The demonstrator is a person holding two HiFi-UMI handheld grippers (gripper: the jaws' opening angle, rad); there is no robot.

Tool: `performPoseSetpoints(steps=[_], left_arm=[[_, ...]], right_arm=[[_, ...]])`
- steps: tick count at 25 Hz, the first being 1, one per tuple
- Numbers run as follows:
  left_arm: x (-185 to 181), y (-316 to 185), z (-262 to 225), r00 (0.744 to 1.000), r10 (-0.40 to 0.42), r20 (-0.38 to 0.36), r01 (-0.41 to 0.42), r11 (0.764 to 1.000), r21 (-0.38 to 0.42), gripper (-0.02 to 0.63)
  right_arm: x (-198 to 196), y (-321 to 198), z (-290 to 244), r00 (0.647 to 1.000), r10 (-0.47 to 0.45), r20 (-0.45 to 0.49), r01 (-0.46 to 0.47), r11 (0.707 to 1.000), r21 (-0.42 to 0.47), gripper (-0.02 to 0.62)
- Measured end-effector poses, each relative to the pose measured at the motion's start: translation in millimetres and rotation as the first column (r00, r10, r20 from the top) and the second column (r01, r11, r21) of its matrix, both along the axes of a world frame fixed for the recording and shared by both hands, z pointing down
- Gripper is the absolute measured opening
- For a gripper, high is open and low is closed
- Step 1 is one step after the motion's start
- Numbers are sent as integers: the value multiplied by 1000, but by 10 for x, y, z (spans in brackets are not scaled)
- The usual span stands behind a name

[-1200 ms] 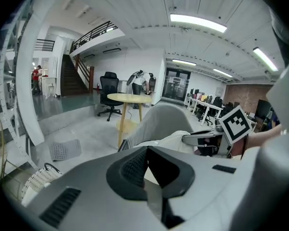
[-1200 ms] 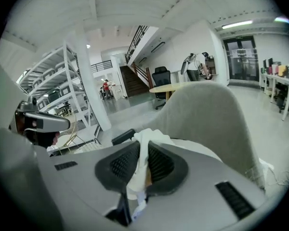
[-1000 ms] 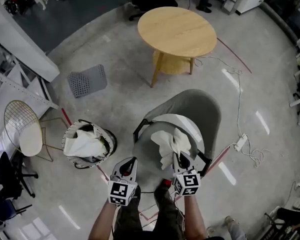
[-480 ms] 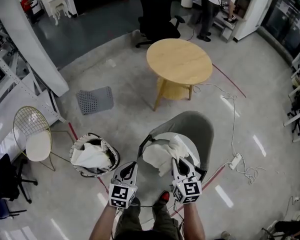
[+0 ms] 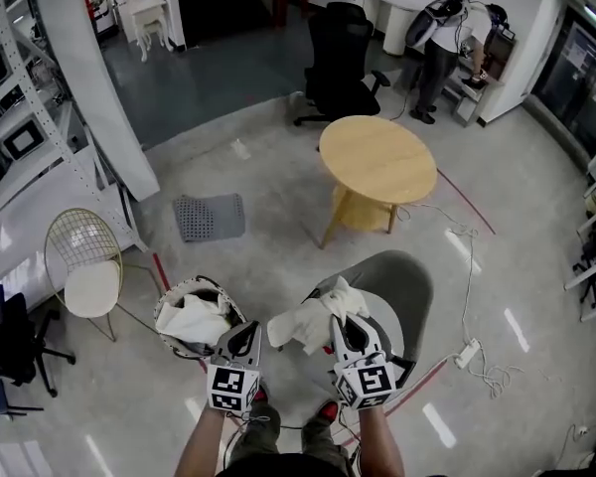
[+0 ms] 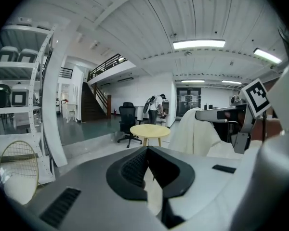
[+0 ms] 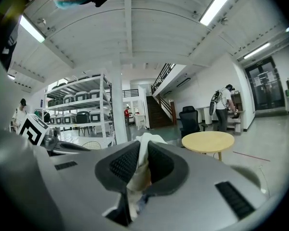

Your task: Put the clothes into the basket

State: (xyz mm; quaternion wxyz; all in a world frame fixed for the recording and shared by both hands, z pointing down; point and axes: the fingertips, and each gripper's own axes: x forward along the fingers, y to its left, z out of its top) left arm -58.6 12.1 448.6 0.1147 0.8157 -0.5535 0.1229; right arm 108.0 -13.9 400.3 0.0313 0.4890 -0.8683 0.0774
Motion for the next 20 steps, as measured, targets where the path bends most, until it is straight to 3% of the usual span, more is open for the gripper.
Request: performPoseSetpoints(steps=[9, 20], left_arm=[[-732, 38, -69, 995, -102, -4, 102, 995, 10, 8], [-1559, 122, -22, 973, -229, 2, 229, 973, 10, 7]], right_arm=[[-796, -60, -65, 994, -105, 19, 104, 994, 9, 60], [-1777, -145, 1, 966, -257, 22, 257, 966, 10, 58]])
